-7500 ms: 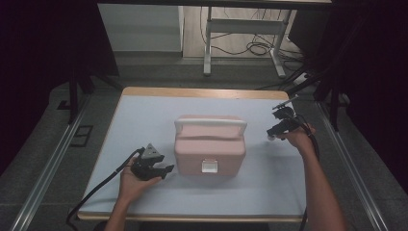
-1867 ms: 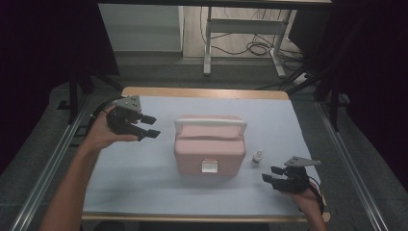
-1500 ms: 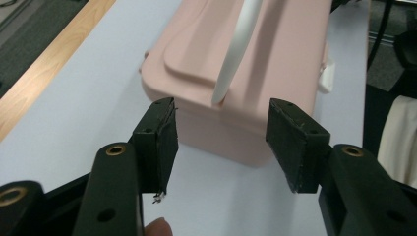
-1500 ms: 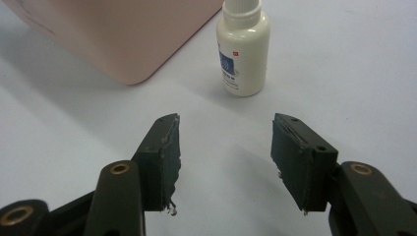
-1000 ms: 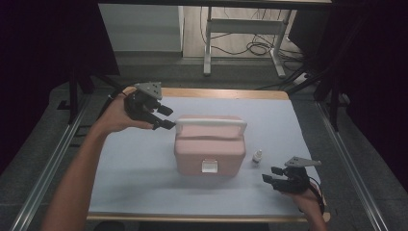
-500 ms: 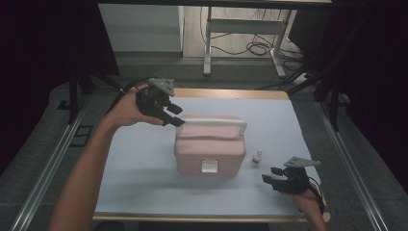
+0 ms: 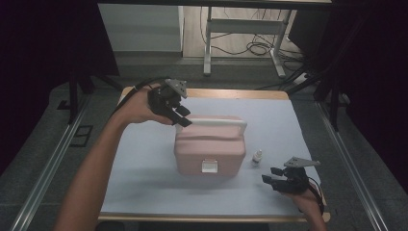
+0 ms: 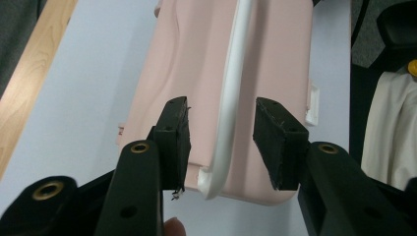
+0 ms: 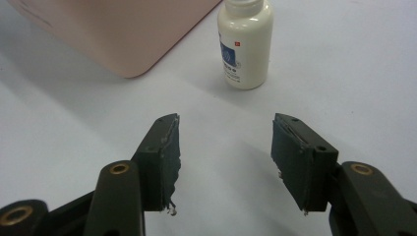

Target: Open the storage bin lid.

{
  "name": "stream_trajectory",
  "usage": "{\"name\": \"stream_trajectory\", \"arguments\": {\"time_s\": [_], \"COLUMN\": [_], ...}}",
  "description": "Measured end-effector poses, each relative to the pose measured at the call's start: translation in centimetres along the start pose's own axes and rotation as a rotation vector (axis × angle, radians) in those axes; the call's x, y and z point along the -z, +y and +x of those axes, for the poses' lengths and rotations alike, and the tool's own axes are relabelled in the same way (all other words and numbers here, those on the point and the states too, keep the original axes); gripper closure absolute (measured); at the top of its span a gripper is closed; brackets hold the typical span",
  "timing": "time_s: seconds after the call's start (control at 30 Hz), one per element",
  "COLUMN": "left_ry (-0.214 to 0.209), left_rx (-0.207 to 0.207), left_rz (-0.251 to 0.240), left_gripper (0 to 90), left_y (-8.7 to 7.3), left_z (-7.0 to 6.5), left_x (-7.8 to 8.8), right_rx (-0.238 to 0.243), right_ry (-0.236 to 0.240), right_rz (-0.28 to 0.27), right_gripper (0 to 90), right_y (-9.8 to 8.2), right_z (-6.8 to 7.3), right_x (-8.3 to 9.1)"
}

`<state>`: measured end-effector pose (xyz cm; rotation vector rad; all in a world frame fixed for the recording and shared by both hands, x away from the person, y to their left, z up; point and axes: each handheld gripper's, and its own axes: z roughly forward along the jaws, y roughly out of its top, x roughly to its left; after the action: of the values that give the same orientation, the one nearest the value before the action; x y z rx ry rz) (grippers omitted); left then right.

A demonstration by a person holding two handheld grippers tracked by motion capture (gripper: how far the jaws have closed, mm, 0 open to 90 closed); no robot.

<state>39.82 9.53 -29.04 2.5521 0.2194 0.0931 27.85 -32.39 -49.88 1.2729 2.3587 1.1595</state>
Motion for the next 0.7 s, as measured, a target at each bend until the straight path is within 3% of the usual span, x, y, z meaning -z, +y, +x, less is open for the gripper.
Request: {"name": "stream_trajectory", "arguments": {"time_s": [0.43, 0.53, 0.7], "left_ry": [-0.002, -0.003, -0.021], "left_rx": [-0.007, -0.009, -0.018], "left_rz": [0.054, 0.054, 0.067], "left_gripper": [69.9, 76.6, 78.7], "left_y": [0.4, 0.5, 0.6], "left_z": [0.0, 0.0, 0.1], "left_x": [-2.0, -2.1, -2.0], "right_rx": [-0.003, -0.006, -0.009], "right_ry": [-0.01, -0.009, -0.012], "right_rz": [-0.003, -0.006, -0.009], "right_gripper": [44.2, 44.1, 44.2], "right_y": [-0.1, 0.0, -0.1], "right_z": [-0.1, -0.1, -0.1], "right_x": [0.0, 0.1, 0.1]}}
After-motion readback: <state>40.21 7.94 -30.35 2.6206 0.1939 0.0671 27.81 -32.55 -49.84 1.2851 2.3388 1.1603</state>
